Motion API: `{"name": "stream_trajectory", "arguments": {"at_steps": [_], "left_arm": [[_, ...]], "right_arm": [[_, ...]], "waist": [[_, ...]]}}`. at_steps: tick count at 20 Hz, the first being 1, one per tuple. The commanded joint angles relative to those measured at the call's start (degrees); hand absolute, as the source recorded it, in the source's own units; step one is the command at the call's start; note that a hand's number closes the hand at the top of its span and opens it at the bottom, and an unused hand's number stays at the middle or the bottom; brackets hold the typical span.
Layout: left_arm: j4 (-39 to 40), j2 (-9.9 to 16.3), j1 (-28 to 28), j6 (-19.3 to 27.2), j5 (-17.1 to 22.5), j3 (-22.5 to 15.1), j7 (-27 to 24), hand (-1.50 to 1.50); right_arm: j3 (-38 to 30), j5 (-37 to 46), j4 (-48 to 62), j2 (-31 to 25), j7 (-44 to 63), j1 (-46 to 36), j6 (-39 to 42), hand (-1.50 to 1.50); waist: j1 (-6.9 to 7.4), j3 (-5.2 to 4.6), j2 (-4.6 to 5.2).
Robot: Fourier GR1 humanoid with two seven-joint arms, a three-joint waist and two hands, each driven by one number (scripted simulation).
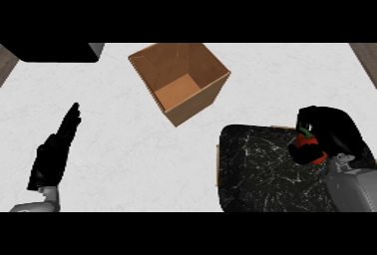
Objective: Pick the bell pepper from the tray and place it in the cardboard box
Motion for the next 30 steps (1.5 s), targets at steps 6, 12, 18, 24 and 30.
{"name": "stream_trajectory", "arguments": {"at_steps": [6, 12, 18, 24, 30], "left_arm": [[-1.38, -1.27, 4.66, -0.29, -0.14, -0.18, -2.59, 0.00], [0.62, -0.43, 2.44, -0.50, -0.62, 0.36, -1.86, 0.00], [1.28, -1.28, -1.10, 0.22, -1.40, 0.18, 0.22, 0.00], [1.48, -1.16, 1.88, -1.42, -0.64, 0.57, -3.23, 0.00], [-0.88, -1.03, 0.36, -1.28, -1.58, 0.26, -0.47, 0.00]], "right_arm": [[-3.27, -5.26, -10.56, 2.20, -0.51, -5.00, 3.52, 1.50], [-4.87, -16.06, -20.28, 8.97, -3.35, -8.47, 2.05, 1.50], [-4.79, -19.25, -16.26, 12.44, 2.41, -22.09, 5.58, 1.50], [-4.99, -17.44, -4.29, 15.36, 7.40, -35.98, 4.37, 1.50], [1.29, -13.92, 9.84, 19.27, 12.13, -43.26, -4.73, 1.50]], "waist": [[-0.18, -0.03, -0.16], [-0.66, -0.02, -0.29], [0.03, -0.03, -0.03], [0.43, -0.06, 0.09], [1.06, -0.06, 0.18]]}}
